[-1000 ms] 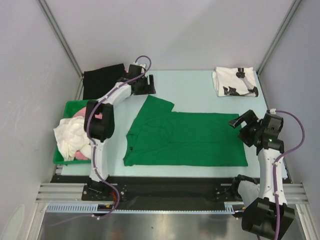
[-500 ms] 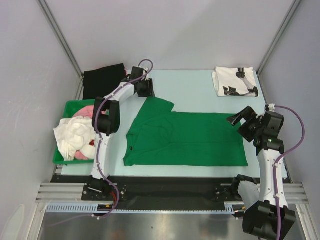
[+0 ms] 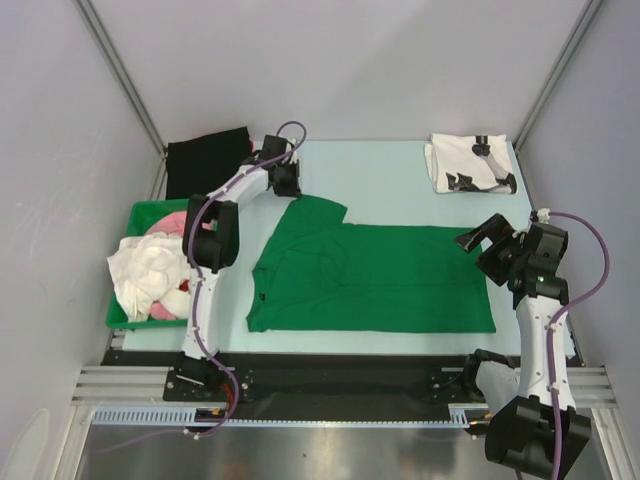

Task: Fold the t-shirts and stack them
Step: Fold the tshirt

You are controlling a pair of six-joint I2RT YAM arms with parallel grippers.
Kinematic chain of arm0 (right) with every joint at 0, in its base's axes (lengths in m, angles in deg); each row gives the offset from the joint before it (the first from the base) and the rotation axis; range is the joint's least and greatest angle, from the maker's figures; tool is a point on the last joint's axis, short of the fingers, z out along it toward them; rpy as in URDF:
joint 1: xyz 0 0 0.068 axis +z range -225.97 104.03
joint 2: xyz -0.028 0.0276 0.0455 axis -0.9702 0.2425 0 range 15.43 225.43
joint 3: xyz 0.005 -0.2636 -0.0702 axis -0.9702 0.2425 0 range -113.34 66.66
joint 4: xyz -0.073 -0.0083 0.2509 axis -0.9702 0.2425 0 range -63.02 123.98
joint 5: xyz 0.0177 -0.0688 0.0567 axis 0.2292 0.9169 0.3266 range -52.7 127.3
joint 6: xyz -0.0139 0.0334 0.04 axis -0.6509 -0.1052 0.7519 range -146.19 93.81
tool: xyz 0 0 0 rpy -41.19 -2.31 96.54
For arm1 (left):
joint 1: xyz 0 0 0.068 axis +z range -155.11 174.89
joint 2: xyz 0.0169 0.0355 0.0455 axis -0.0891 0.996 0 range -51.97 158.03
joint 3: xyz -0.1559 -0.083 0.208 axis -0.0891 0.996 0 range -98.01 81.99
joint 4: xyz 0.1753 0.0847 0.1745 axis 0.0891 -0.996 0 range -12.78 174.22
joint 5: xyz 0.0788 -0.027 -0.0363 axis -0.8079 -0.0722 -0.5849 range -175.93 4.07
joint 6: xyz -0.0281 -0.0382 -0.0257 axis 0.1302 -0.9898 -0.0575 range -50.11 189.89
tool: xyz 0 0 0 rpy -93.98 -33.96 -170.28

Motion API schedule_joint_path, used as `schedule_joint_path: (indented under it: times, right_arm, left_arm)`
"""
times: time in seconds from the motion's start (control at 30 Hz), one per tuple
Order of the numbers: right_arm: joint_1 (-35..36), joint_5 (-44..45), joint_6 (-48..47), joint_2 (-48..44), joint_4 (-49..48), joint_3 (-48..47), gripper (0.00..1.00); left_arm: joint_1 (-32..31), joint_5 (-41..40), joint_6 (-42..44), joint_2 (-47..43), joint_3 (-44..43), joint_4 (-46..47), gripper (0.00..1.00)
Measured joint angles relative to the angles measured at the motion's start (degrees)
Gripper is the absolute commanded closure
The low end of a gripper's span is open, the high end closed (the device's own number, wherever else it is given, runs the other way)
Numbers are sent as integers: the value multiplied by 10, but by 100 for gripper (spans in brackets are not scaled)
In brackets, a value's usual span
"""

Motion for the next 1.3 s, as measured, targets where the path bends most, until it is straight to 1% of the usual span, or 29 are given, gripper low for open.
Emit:
schedule_joint_path:
  times: [0.1,0.23,0.4,0.47,0.53,0.6,0.67,0.8,0.93,0.97,1.0,1.2,1.3]
  right_arm:
    - [1,1,-2,13,6,-4,0]
    - [4,14,-8,55,26,-52,0]
    - [4,54,-12,150,30,-142,0]
    - [-1,76,-13,198,31,-171,4]
    - [-10,100,-14,249,37,-199,10]
    - [-15,123,-17,292,40,-222,20]
    - [-14,152,-24,339,41,-246,26]
    - [5,195,-29,448,52,-316,30]
    - [19,217,-41,556,53,-384,35]
    - [22,221,-43,573,56,-393,37]
    - [24,229,-46,592,57,-404,37]
    - [38,258,-58,658,64,-431,38]
    - [48,269,-62,671,64,-431,46]
  left_arm:
    - [-1,-7,0,-26,27,-13,100]
    - [-3,-19,-8,-93,83,-24,99]
    - [-10,-20,-31,-191,138,-30,100]
    - [-14,-16,-39,-215,147,-29,100]
    - [-19,-11,-41,-225,150,-28,100]
    - [-23,-4,-44,-226,152,-27,99]
    - [-25,1,-47,-226,160,-28,100]
    - [-26,12,-52,-226,165,-37,100]
    - [-26,16,-55,-226,165,-37,100]
    - [-26,16,-55,-226,165,-37,100]
    - [-26,17,-55,-226,165,-37,100]
    - [-24,27,-55,-226,165,-38,100]
    - [-21,29,-55,-226,165,-39,100]
